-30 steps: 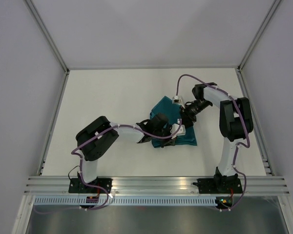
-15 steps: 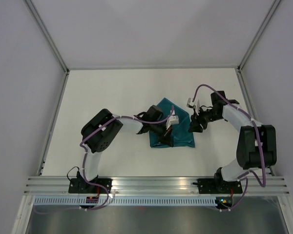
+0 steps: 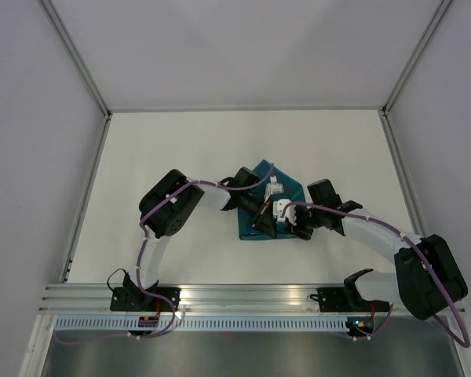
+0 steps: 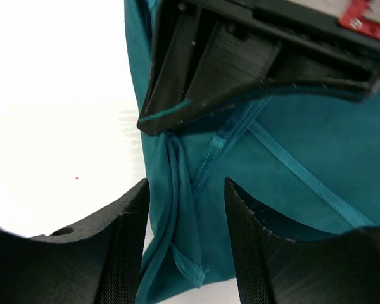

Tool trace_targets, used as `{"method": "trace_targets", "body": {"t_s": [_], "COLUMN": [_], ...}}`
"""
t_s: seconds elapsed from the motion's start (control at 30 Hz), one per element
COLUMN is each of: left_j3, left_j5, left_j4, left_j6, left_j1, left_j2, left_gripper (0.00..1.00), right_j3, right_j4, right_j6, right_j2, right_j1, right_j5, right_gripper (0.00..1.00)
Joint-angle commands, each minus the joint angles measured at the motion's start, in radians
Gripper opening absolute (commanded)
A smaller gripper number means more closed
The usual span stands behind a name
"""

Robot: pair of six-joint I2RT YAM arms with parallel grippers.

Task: Fold the napkin, place the utensils inside, and roll it up
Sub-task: Roll the napkin with the utensil

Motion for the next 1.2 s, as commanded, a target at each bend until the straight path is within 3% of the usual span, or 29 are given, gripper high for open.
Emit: {"method": "trace_targets", "body": {"t_s": [0.0,0.37,0.77,0.83,0.93,1.17], "left_j3": [0.000,0.010,0.019,0.023,0.022,-0.010], "left_j5": [-0.040,-0.045,-0.048,-0.048,-0.055,-0.084], "left_j4": [-0.069,-0.064,-0.064,-0.064,-0.063,0.005], "left_j6": [-0.018,-0.035,-0.035,-0.038,-0.043,-0.104], "left_j1": [0.007,0.010,0.010,0.010,0.013,0.036], "left_j2": [0.066,0.073,0.071,0.074,0.067,0.014], "left_gripper": [0.02,0.02,0.02,0.02,0.06,0.24], "right_j3": [-0.013,-0.036,0.002,0.018,0.048,0.119], "right_j4": [0.110,0.150,0.127,0.115,0.063,-0.095], "right_j6": [-0.002,0.020,0.035,0.037,0.031,0.000], "right_j2": [-0.020,0.026,0.127,0.148,0.187,0.271], "right_j1": [0.058,0.184,0.195,0.195,0.195,0.186], "right_j5": [0.038,0.110,0.127,0.117,0.102,0.068], "right_gripper": [0.57,0.56,0.50,0.47,0.30,0.20]}}
